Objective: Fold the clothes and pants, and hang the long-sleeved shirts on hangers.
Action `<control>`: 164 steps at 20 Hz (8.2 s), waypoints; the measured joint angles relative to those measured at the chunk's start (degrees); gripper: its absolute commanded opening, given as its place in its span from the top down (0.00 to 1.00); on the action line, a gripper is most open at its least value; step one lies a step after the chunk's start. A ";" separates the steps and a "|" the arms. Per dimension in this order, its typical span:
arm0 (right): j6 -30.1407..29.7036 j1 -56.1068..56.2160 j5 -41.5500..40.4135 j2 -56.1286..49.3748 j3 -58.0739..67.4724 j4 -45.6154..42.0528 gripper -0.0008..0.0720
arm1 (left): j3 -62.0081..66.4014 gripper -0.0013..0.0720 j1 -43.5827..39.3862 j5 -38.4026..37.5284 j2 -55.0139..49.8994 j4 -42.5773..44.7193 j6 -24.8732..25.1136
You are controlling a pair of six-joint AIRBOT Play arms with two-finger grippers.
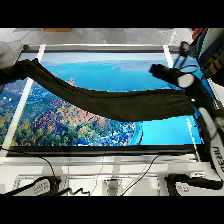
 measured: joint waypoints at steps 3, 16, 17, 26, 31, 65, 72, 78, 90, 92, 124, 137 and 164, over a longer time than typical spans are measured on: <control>2.01 7.28 1.86 -7.26 6.93 0.09 0.94 | 0.17 0.96 -0.20 -0.07 1.60 0.26 -0.28; 12.70 32.24 13.33 -36.61 32.79 3.23 0.94 | 0.28 0.96 -6.75 0.26 2.58 -9.86 -0.42; 13.11 33.35 13.75 -37.51 33.27 3.91 0.94 | 0.28 0.96 -7.02 0.35 2.49 -10.38 -0.35; 14.10 27.30 20.26 -37.07 34.56 0.94 0.94 | 0.28 0.96 -15.23 1.49 -2.32 -13.05 0.72; 13.90 13.79 28.74 -30.47 34.60 -0.24 0.94 | 0.28 0.96 -27.21 1.60 -8.17 -13.27 3.26; 3.72 -9.73 47.65 -15.58 34.64 -8.07 0.94 | -8.02 0.34 -18.32 -14.80 -27.69 5.55 3.63; 1.90 -9.31 48.83 -15.58 33.97 -7.78 0.94 | -8.04 0.97 -21.75 -12.00 -26.03 1.05 4.92; -0.74 -2.58 46.27 -15.65 25.35 -7.74 0.94 | -8.04 0.97 -21.44 -13.25 -11.50 10.34 2.05; 13.88 31.39 16.68 -25.70 15.28 6.23 0.94 | -8.04 0.96 -21.05 -16.17 16.39 23.04 -0.28; 14.16 34.18 14.73 -26.16 15.19 6.88 0.94 | -8.04 0.96 -21.03 -16.13 16.98 23.12 -1.25; -0.24 -9.88 39.89 -6.10 14.82 -20.09 0.94 | -1.62 0.97 -59.25 39.74 -16.11 11.08 -5.97; -8.39 -12.72 39.19 -9.97 14.51 -9.90 0.94 | 8.33 0.97 -56.26 30.99 -31.63 18.78 -6.03; -20.15 -11.74 49.68 -21.00 14.49 -0.90 0.13 | 11.58 0.96 -55.21 -8.52 -23.26 20.13 -6.45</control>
